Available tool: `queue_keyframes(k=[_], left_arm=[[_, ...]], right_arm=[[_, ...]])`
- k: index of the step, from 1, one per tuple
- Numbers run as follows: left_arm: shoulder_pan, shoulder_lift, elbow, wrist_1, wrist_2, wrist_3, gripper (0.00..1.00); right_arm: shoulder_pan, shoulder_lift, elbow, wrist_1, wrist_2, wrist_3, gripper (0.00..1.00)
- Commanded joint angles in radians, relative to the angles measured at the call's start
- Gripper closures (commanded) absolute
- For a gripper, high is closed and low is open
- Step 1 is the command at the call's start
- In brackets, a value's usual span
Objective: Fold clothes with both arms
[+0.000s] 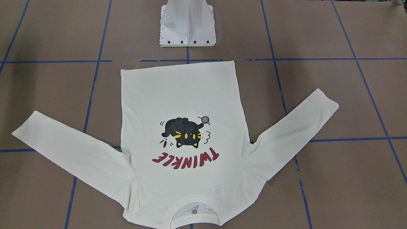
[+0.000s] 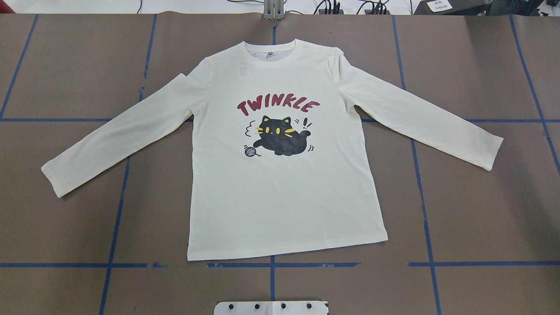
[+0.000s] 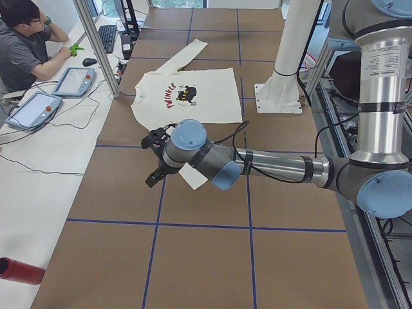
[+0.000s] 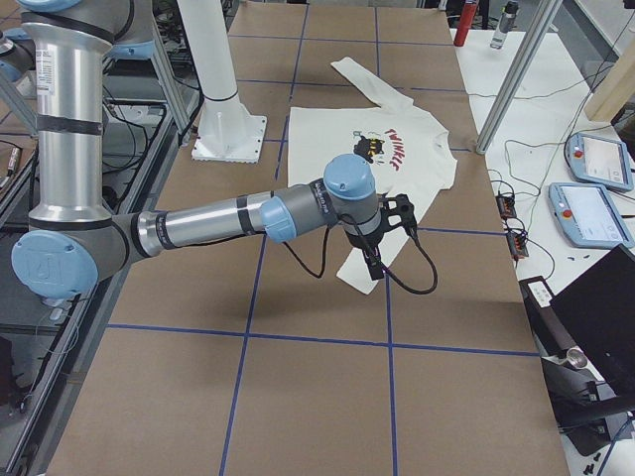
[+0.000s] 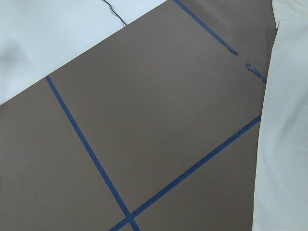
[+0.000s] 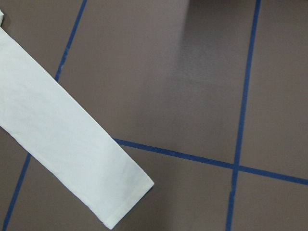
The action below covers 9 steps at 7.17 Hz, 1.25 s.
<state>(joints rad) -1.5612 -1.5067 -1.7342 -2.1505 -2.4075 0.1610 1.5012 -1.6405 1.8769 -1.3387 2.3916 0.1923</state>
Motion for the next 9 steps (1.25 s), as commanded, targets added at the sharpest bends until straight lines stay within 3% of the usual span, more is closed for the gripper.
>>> queue_keyframes(k=[1,3,4,5,6,9], left_arm=[[0.0,0.006,0.001,-0.019,-0.001,0.0,0.0],[0.0,0.029,0.005,-0.072,-0.001,0.0,0.0],[0.0,0.039,0.002,-0.083,-0.002,0.0,0.0],[0.0,0.039,0.004,-0.083,-0.001,0.0,0.0],[0.0,0.039,0.001,-0.083,-0.002,0.0,0.0],[0.0,0.04,-0.002,-0.083,-0.002,0.002,0.0]], right_arm=[[-0.157,-0.019,-0.022,0.257,-0.034,0.301,0.0],[-0.313,-0.039,-0.135,0.523,-0.235,0.538,0.0],[-0.349,-0.033,-0.283,0.694,-0.296,0.548,0.05],[-0.36,-0.019,-0.395,0.823,-0.299,0.591,0.14],[-0.395,-0.016,-0.403,0.849,-0.314,0.689,0.29],[-0.493,-0.015,-0.438,0.851,-0.422,0.696,0.4]])
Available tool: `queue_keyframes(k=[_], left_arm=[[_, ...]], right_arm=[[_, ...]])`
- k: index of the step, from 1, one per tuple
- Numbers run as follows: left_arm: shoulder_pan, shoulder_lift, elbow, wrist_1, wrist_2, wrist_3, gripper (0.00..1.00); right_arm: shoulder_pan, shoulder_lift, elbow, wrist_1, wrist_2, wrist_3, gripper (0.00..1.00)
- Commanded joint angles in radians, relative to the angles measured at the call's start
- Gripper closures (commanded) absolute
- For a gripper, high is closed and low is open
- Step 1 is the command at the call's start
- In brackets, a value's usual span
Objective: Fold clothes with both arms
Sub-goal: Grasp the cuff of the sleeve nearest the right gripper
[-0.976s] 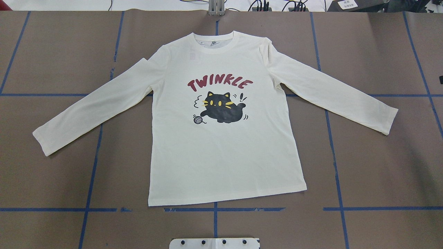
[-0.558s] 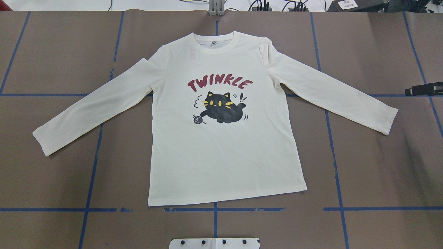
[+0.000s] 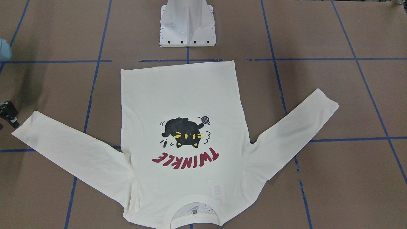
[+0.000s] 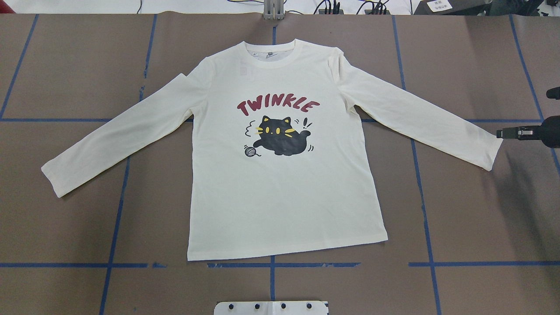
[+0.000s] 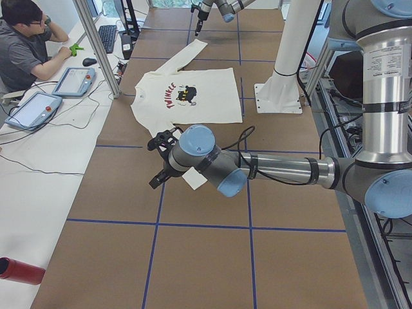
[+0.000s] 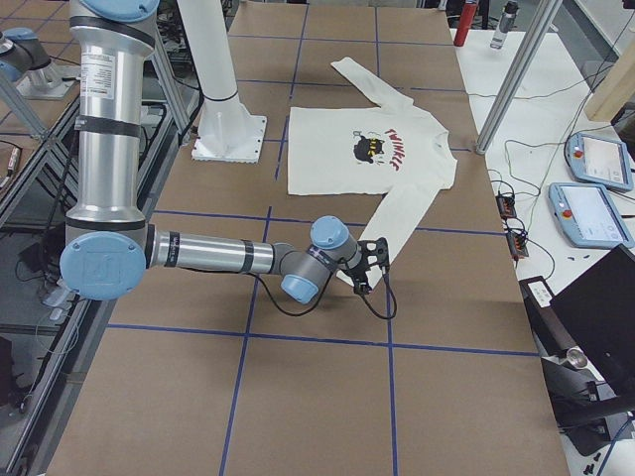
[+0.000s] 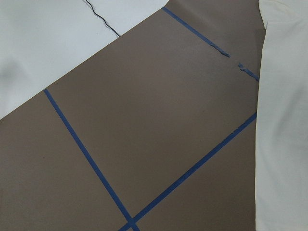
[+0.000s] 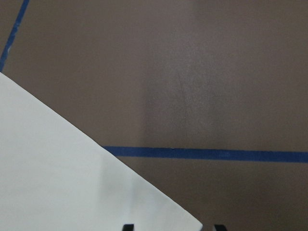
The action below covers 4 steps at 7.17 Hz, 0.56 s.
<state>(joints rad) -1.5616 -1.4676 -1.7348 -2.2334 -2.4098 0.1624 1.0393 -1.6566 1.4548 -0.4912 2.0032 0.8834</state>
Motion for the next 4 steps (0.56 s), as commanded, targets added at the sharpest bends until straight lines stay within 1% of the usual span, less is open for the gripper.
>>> queue_keyframes(k=[1,2,4], left_arm=[[0.0,0.001,-0.003,0.0,0.0,0.0,0.0],[0.0,0.001,-0.005,0.0,0.001,0.0,0.0],[0.0,0.001,-0.009,0.0,0.0,-0.001,0.0]], right_arm=[[-0.039,0.003,-0.03,0.003,-0.044,0.005,0.4],[-0.042,0.006,-0.037,0.003,-0.052,0.005,0.42],[-0.042,0.052,-0.092,0.003,-0.055,0.003,0.42]])
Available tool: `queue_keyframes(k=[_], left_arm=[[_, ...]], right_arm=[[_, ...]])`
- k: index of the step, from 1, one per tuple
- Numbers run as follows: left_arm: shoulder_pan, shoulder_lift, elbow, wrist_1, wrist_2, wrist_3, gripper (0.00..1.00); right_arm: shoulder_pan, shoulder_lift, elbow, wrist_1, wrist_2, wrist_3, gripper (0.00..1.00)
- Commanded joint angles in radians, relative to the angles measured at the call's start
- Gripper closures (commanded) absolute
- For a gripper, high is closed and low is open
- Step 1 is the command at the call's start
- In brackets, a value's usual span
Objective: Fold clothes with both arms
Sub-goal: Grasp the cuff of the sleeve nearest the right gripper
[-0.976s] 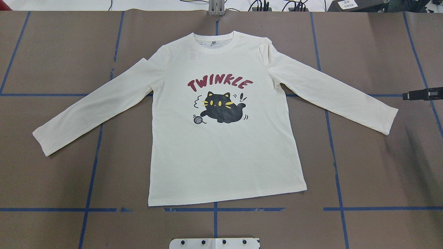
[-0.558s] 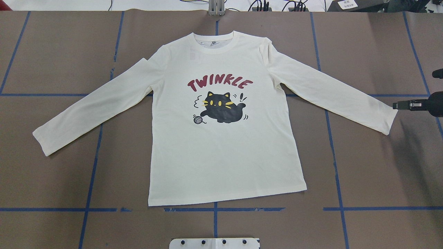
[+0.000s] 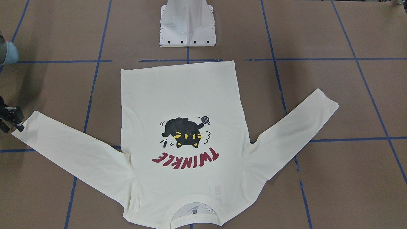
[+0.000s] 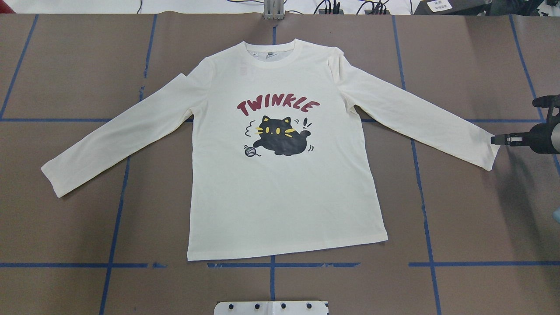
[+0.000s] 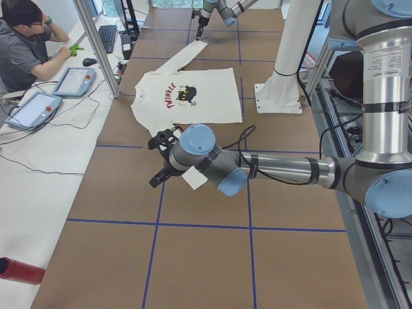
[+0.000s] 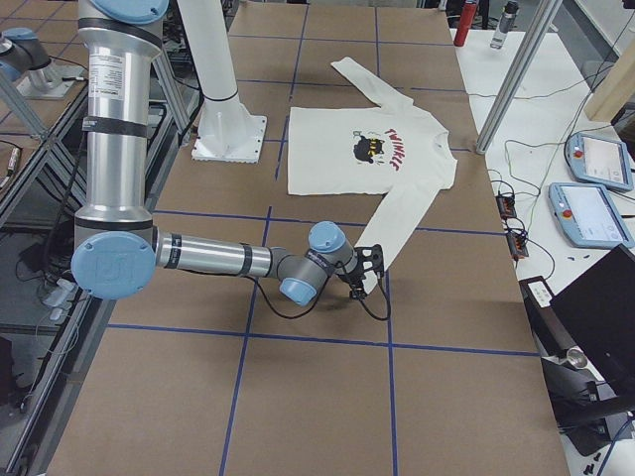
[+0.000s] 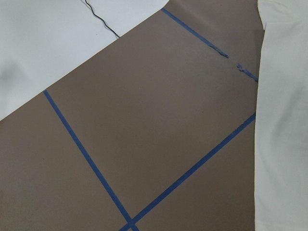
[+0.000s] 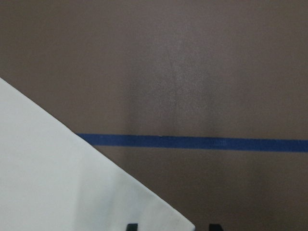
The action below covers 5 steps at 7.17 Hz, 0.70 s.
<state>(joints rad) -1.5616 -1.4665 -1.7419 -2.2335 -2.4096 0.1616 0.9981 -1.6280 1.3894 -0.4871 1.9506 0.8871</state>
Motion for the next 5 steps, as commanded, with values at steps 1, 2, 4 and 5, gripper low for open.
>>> queue_keyframes(k=[1,2,4,5], left_arm=[[0.0,0.0,-0.004,0.0,0.0,0.0,0.0],[0.0,0.0,-0.002,0.0,0.001,0.0,0.0],[0.0,0.0,-0.004,0.0,0.001,-0.002,0.0],[0.0,-0.001,-0.002,0.0,0.001,-0.002,0.0]], right_arm=[[-0.001,0.025,-0.026,0.001,-0.002,0.0,0.44],[-0.001,0.025,-0.026,0.001,-0.002,0.001,0.61],[0.001,0.02,-0.023,0.001,-0.001,-0.005,1.0],[0.001,0.02,-0.012,0.001,-0.001,-0.005,1.0]])
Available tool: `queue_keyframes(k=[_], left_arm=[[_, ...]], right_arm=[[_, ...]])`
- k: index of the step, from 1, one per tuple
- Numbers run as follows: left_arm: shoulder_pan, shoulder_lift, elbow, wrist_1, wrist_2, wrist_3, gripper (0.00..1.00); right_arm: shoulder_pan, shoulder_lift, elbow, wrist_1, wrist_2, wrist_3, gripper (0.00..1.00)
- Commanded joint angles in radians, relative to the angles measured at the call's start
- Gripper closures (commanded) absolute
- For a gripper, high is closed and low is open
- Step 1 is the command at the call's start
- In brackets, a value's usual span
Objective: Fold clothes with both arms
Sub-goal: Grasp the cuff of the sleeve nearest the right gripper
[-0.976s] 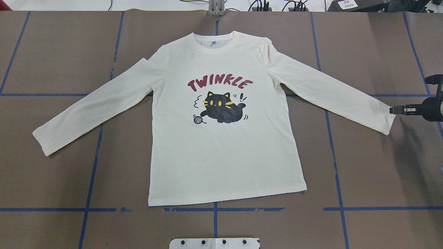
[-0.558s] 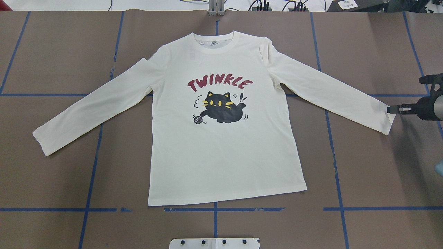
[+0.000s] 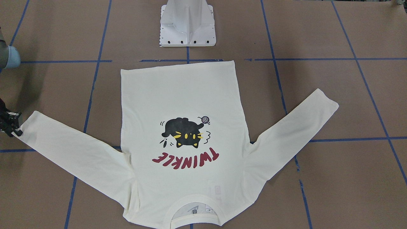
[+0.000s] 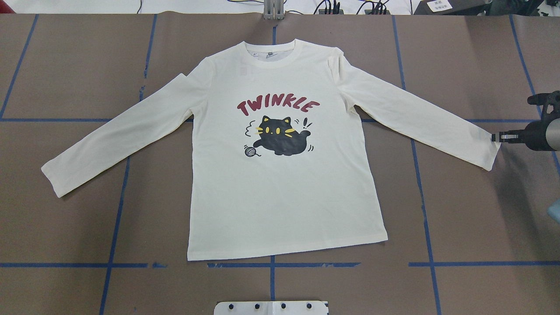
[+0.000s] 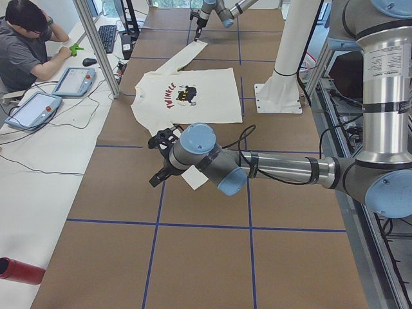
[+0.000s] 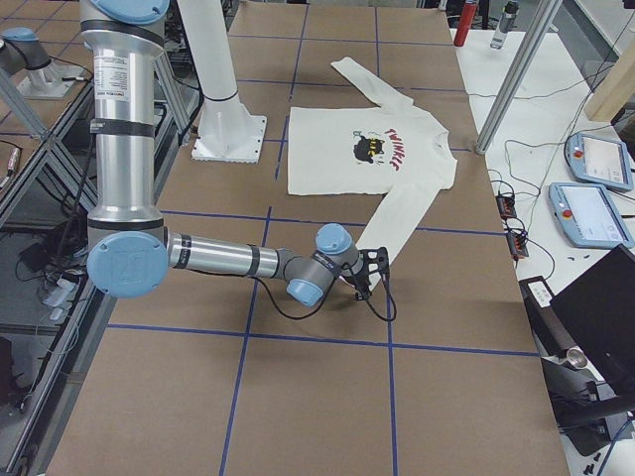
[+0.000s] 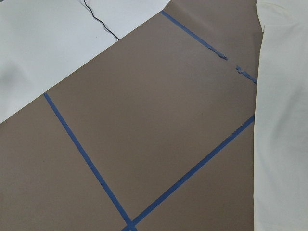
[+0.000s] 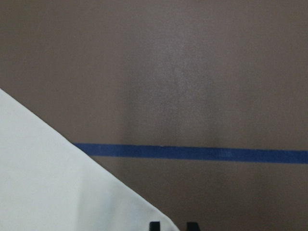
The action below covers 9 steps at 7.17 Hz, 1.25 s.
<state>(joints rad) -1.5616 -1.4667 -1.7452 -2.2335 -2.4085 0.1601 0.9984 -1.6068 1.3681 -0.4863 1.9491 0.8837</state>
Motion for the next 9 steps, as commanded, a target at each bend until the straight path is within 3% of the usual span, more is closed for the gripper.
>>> queue_keyframes(k=[1,2,3,5,6,7,9], left_arm=[[0.0,0.0,0.0,0.0,0.0,-0.001,0.0],[0.0,0.0,0.001,0.0,0.0,-0.001,0.0],[-0.002,0.0,0.001,0.0,0.0,-0.001,0.0],[-0.002,0.002,0.006,0.0,0.0,-0.001,0.0],[-0.002,0.002,0.004,0.0,0.0,-0.001,0.0],[-0.003,0.002,0.006,0.0,-0.001,-0.001,0.0],[-0.009,0.003,0.012,0.002,-0.001,0.001,0.0]], right_arm=[[0.003,0.002,0.035,-0.003,0.01,0.0,1.0],[0.005,0.001,0.111,-0.053,0.014,0.006,1.0],[0.005,0.008,0.231,-0.213,0.02,0.009,1.0],[0.005,0.115,0.514,-0.685,0.01,0.033,1.0],[0.003,0.26,0.561,-0.909,-0.001,0.084,1.0],[-0.03,0.409,0.548,-1.051,-0.025,0.14,1.0],[-0.092,0.682,0.397,-1.129,-0.093,0.256,1.0]])
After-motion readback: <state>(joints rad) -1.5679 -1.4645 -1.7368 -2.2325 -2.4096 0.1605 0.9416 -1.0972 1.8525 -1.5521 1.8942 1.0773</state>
